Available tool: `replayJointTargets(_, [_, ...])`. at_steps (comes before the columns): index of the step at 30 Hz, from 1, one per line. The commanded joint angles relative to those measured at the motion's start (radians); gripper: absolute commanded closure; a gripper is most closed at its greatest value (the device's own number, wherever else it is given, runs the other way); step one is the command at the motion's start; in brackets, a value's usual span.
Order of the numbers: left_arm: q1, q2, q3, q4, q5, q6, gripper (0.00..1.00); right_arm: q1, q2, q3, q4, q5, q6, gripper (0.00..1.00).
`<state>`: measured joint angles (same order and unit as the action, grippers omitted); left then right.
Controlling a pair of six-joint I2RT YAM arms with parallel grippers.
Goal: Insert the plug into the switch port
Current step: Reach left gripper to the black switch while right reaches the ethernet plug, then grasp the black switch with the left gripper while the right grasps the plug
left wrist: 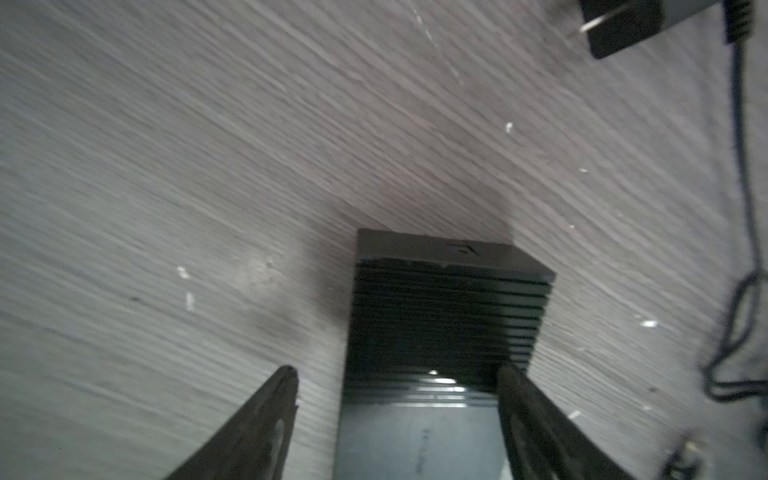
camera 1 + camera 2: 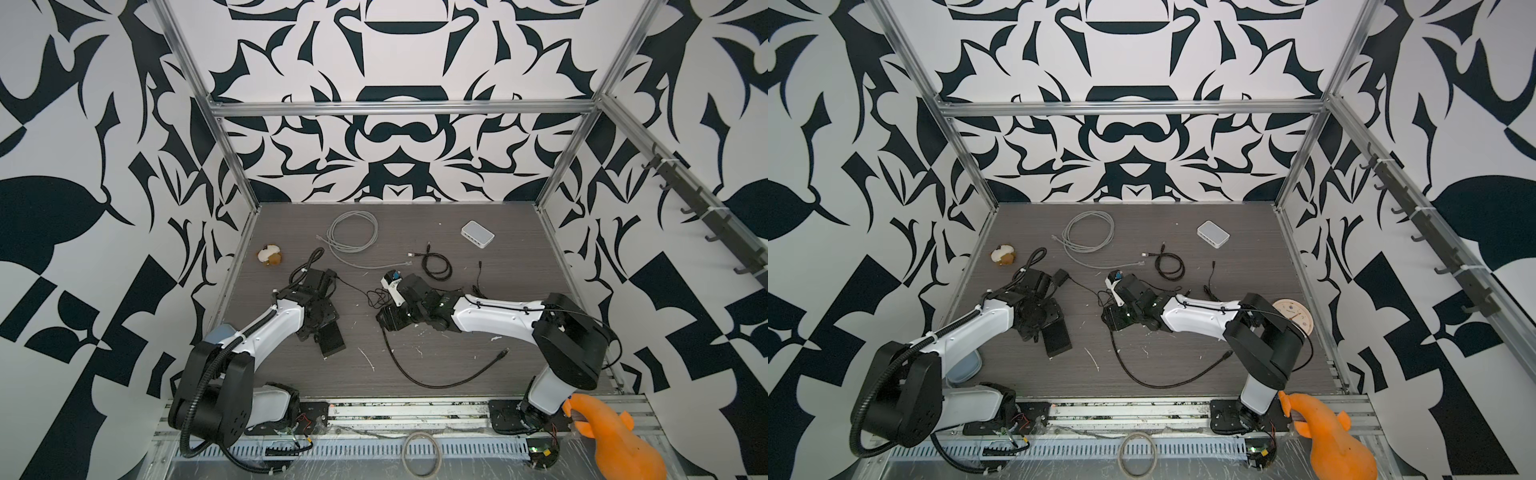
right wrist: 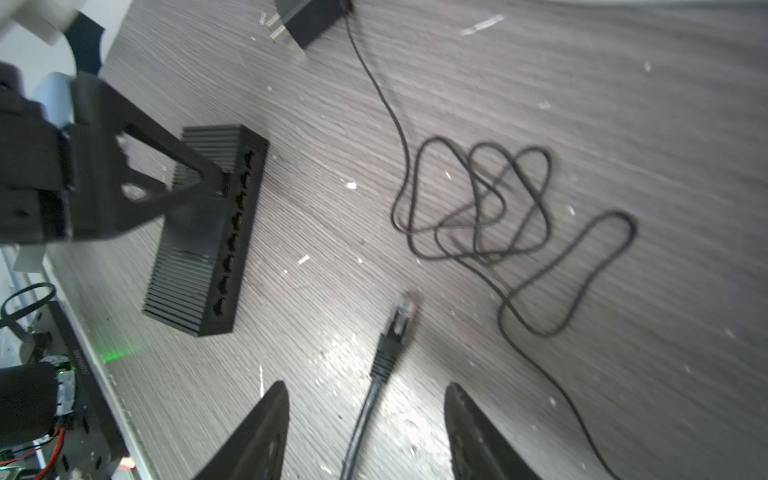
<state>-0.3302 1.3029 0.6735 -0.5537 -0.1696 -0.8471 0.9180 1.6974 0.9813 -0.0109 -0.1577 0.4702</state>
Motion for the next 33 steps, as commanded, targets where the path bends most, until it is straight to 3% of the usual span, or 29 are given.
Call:
replayJointTargets(1, [0.001, 0.030, -0.027, 0.078, 0.067, -0.022, 0.27, 0.000, 0.021, 0.045, -0.014, -0.016, -0.027, 0.43])
replayJointTargets(7, [-0.001, 0.124, 0.032, 0.157, 0.135, 0.148, 0.35, 0.004, 0.067, 0.054, -0.083, 0.034, -0.052, 0.54])
replayJointTargets(17, [0.000, 0.236, 0.162, 0.147, 0.192, 0.404, 0.37, 0.058, 0.049, 0.043, -0.139, 0.054, -0.051, 0.60])
replayJointTargets(25, [0.002, 0.151, 0.226, 0.040, 0.167, 0.379, 0.34, 0.094, 0.093, 0.061, -0.172, 0.081, -0.037, 0.62])
replayJointTargets(29, [0.000, 0.052, 0.244, -0.020, 0.142, 0.339, 0.34, 0.101, 0.119, 0.061, -0.167, 0.091, -0.022, 0.71])
replayJointTargets(33, [-0.002, -0.020, 0.249, -0.043, 0.185, 0.323, 0.35, 0.099, 0.108, 0.053, -0.154, 0.111, -0.027, 0.78])
